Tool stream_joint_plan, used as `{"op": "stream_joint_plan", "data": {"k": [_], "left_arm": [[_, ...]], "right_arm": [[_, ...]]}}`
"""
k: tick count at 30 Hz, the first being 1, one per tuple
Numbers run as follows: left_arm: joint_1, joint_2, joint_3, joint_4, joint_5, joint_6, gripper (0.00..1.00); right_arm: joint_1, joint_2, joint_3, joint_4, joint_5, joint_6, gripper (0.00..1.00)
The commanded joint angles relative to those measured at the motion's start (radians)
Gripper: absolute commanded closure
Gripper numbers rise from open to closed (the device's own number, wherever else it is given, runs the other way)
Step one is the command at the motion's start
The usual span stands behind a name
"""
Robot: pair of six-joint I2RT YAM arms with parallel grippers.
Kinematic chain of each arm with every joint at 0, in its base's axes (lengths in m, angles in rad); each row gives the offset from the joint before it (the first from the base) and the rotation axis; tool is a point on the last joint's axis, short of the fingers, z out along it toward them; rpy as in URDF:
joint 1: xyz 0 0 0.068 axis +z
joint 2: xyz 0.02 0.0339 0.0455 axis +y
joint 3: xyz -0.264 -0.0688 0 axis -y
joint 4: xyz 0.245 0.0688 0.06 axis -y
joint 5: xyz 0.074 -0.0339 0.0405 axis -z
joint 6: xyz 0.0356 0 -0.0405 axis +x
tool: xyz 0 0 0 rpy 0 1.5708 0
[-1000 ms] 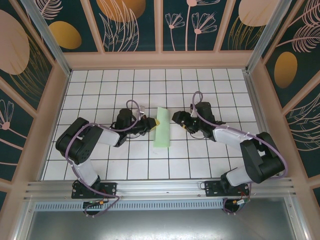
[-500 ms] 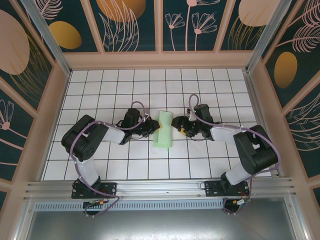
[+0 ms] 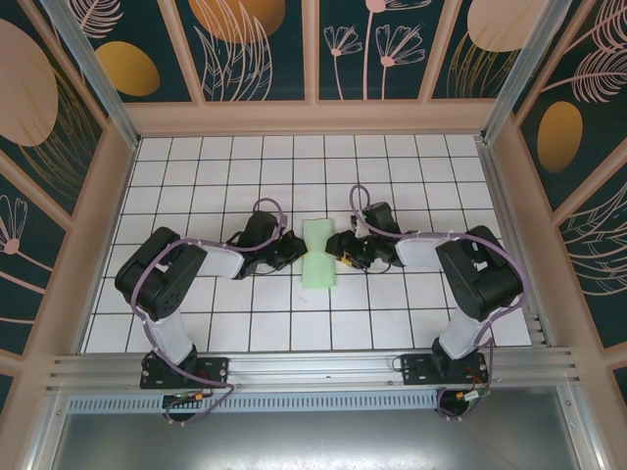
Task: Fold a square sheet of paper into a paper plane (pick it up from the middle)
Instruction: Hold the square sheet of paper at the center of the table.
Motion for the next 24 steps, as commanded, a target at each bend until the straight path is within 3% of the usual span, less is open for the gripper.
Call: {"op": "stream_joint_plan", "data": {"k": [1, 6, 13, 20, 24], "left_arm": [[0.000, -0.039, 0.026, -0.058, -0.026, 0.031, 0.86], [0.000, -0.075, 0.069, -0.172, -0.079, 0.081, 0.60], [0.006, -0.186, 0.122, -0.408, -0.305, 0.168, 0.30], [0.013, -0.197, 0.104, -0.389, -0.446, 0.229, 0.02], [0.014, -0.208, 0.116, -0.382, -0.499, 0.250, 0.01]], "right_arm": [[0.011, 0.041, 0.035, -0.086, 0.060, -0.032, 0.50], [0.024, 0.101, 0.063, -0.168, 0.166, -0.050, 0.55], [0.027, 0.180, 0.064, -0.189, 0.207, -0.078, 0.58], [0.033, 0.241, 0.104, -0.257, 0.241, -0.157, 0.58], [0.034, 0.295, 0.165, -0.323, 0.272, -0.175, 0.57]]}}
